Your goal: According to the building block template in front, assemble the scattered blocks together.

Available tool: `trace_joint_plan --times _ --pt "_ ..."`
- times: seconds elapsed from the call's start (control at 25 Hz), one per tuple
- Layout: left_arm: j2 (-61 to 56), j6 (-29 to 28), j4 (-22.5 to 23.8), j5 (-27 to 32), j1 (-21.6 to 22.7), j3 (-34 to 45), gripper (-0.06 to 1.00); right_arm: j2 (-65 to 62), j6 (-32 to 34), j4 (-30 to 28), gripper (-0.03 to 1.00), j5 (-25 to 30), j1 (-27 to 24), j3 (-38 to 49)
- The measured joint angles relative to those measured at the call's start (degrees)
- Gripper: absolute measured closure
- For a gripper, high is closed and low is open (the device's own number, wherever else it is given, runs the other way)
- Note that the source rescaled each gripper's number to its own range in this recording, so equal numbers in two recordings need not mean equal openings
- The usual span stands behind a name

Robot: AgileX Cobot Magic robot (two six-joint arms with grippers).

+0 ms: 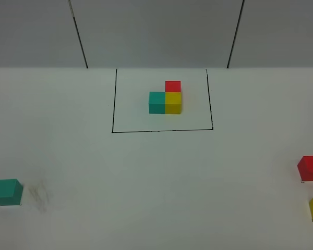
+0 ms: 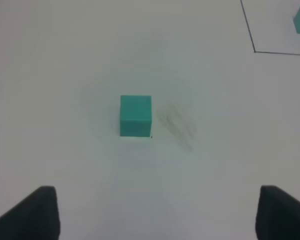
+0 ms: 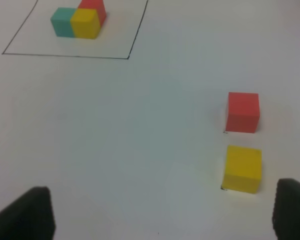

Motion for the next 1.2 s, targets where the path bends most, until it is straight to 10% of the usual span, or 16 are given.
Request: trace_joint_plan --times 1.2 --pt "3.25 -2.10 1.51 -0.13 0.00 -1.02 0.14 0.00 0.00 0.00 0.21 0.00 0.00 0.00"
